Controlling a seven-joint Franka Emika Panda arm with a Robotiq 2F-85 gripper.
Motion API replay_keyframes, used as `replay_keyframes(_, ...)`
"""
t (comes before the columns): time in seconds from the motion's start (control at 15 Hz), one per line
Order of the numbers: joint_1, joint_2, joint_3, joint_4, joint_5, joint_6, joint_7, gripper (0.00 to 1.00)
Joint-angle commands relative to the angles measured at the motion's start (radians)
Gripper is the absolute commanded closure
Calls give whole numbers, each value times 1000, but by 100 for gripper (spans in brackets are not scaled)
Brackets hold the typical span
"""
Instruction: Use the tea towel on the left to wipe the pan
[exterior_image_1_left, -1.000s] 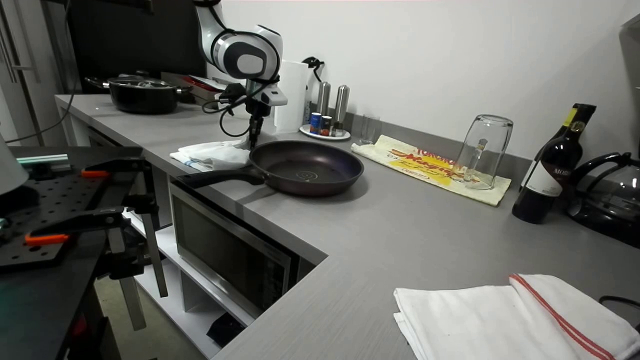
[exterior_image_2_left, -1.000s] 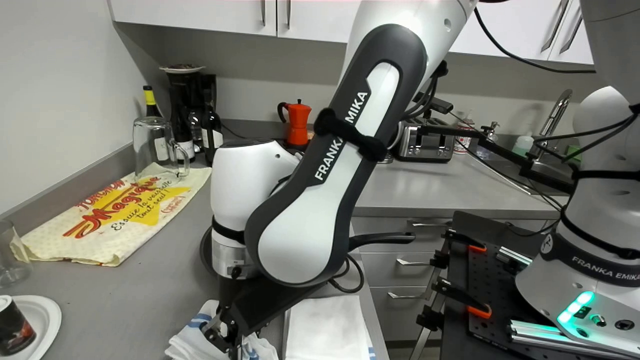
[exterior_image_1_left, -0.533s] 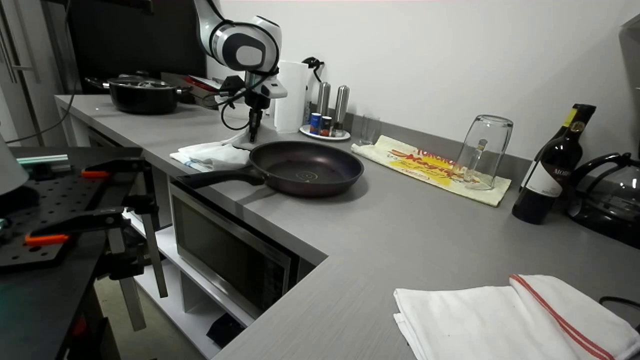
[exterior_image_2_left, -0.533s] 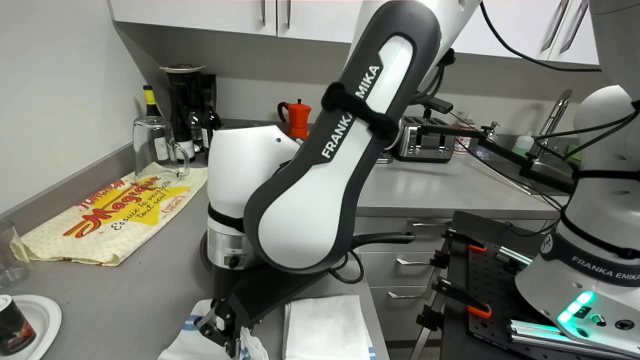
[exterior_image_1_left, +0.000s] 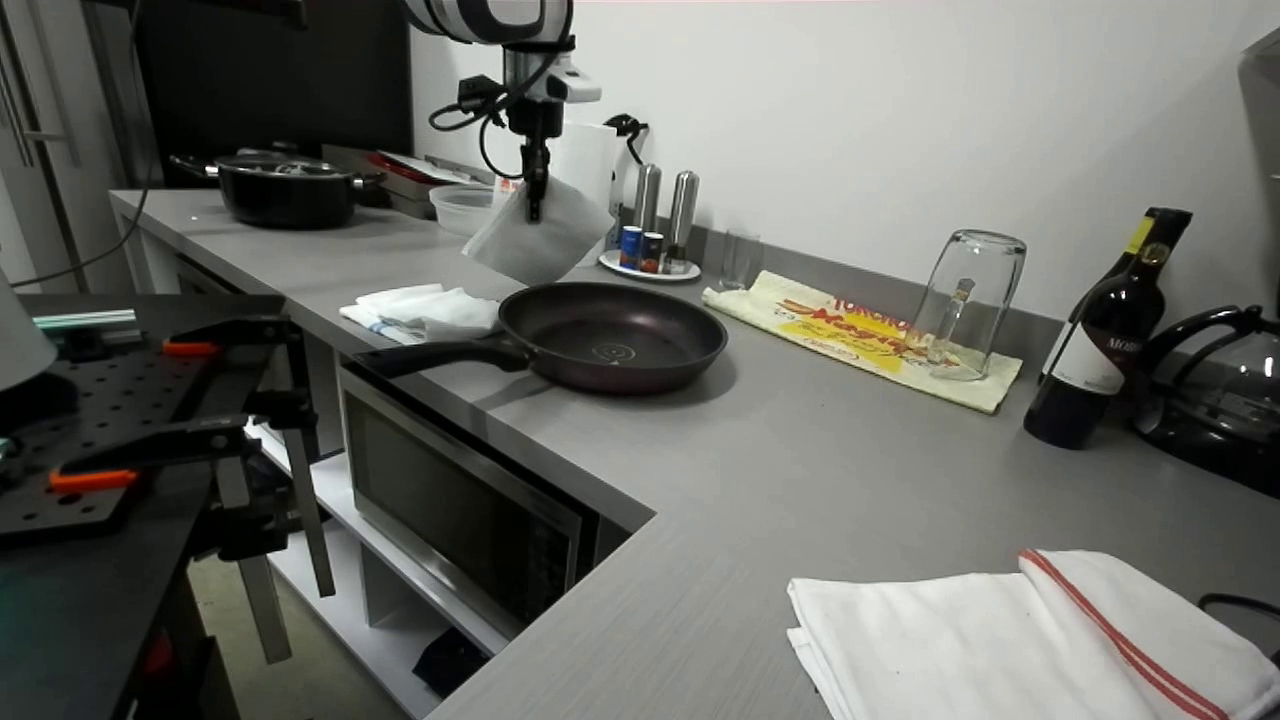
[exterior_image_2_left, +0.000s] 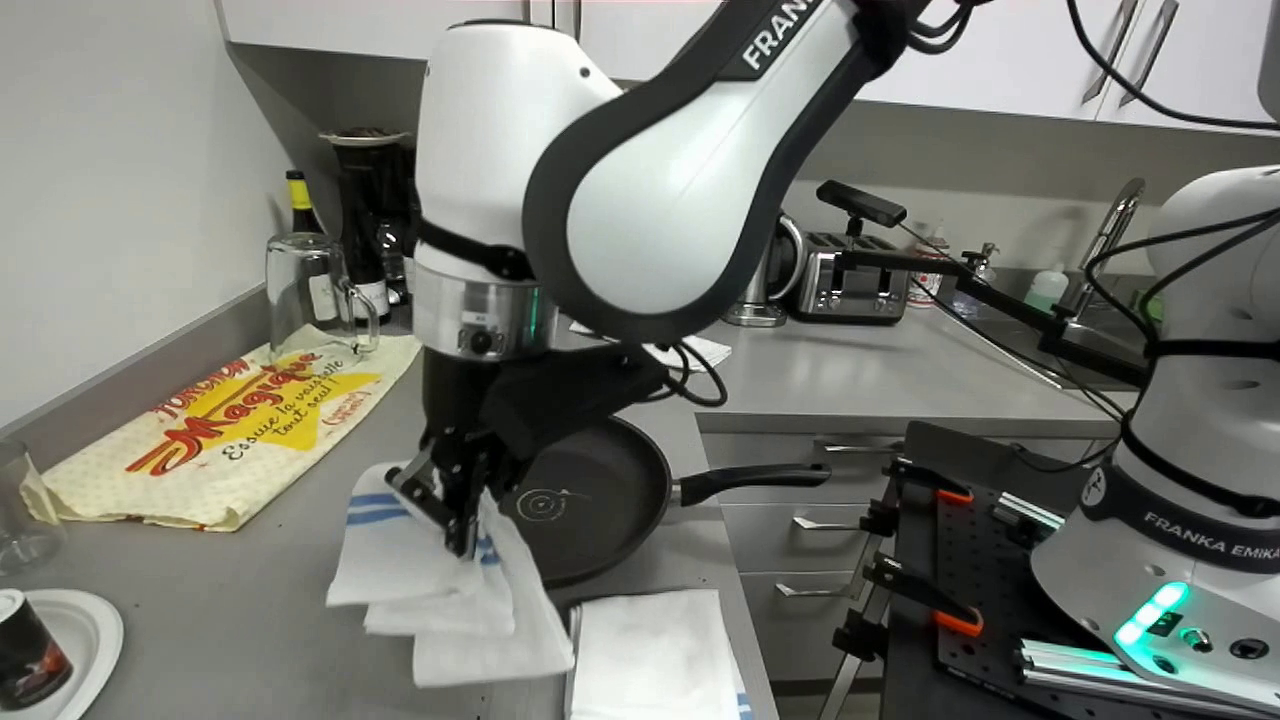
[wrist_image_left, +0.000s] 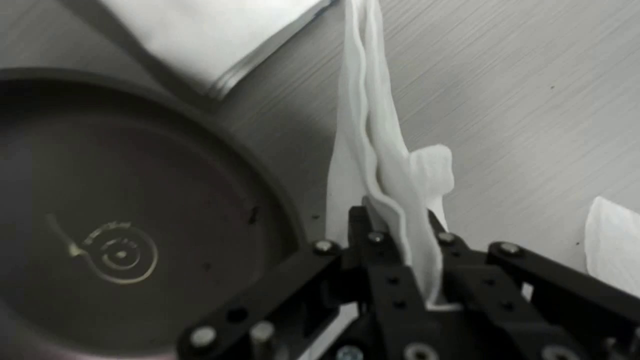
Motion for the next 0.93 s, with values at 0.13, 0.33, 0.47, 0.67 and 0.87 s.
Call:
replay_keyframes(0.13,-75,-151,-135,-102,-257,-58,-67,97)
replay_keyframes(0.33,-135,-179,-186,-106,-395,-44,-94,97)
replay_keyframes(0.47,-177,-173,-202,-99,-443,-29,-110,97)
replay_keyframes(0.67,-216,-148,-204,-89,-461,-20,-125,97)
replay_keyframes(0.87,-232,-120,-204,-85,-457,-13,-122,97)
